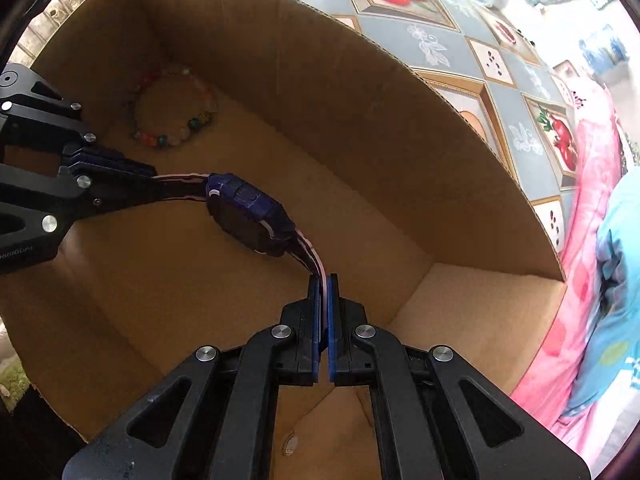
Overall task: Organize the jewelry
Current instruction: 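Carry the pink watch into the box and open both grippers, then withdraw both grippers from the box back over the table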
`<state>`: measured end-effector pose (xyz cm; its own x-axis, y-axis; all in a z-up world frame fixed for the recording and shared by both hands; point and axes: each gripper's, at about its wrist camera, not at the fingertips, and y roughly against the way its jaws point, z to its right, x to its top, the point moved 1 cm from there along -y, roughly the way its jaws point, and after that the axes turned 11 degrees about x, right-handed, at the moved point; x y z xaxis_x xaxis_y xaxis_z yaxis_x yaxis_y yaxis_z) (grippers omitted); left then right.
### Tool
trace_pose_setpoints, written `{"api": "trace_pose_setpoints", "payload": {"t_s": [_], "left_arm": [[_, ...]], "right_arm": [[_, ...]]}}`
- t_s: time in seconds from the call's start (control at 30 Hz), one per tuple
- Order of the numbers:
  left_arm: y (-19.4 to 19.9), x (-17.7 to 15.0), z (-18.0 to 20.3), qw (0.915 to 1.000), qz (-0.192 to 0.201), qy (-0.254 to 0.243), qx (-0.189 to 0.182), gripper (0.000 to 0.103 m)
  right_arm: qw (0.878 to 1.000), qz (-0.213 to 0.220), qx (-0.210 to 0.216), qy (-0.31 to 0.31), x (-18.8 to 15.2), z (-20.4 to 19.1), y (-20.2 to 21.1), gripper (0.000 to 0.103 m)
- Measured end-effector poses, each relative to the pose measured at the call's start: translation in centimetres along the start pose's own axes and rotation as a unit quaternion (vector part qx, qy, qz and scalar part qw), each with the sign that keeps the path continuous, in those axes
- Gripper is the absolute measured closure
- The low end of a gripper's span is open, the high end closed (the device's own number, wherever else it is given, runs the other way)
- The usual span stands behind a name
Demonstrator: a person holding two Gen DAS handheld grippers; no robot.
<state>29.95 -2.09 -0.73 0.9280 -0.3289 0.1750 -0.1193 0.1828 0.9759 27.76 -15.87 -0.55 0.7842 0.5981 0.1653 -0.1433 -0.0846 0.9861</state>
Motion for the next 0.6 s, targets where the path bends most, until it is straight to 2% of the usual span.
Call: {"api": "trace_pose_setpoints", "payload": {"t_s": [0.03, 0.07, 0.13, 0.23, 0.33, 0.47, 0.6], "left_arm": [[0.0, 0.1, -0.1, 1.0000, 0.001, 0.003, -0.002, 0.096], [0.0, 0.1, -0.4, 0.9999, 0.000, 0.008, -0.007, 0.092], [0.0, 0.1, -0.8, 0.9997, -0.004, 0.020, -0.014, 0.081], [0.6, 0.0, -1.2, 0.9994, 0.008, 0.028, -0.018, 0.080], [1.0, -0.4, -1.1, 0.9994, 0.015, 0.025, -0.018, 0.078], [3.0, -1.1, -0.9, 0.9978, 0.063, 0.018, -0.010, 0.077], [6.5, -3.1, -0.8, 0.9917, 0.127, 0.015, -0.016, 0.076]], "right_arm": [[1.000, 0.000, -0.006, -0.003, 0.2, 0.3, -0.1, 0.100], [1.000, 0.002, -0.011, -0.004, 0.4, 0.6, -0.1, 0.094], [1.000, 0.010, -0.013, -0.013, 0.5, 1.3, 0.0, 0.090], [0.999, 0.029, -0.017, -0.030, 0.3, 2.1, 0.5, 0.084], [0.998, 0.051, -0.018, -0.038, -0.3, 2.3, 1.4, 0.084], [0.995, 0.081, -0.029, -0.050, -1.9, 2.0, 3.3, 0.083], [0.988, 0.129, -0.033, -0.073, -4.8, 1.8, 6.9, 0.083]]}}
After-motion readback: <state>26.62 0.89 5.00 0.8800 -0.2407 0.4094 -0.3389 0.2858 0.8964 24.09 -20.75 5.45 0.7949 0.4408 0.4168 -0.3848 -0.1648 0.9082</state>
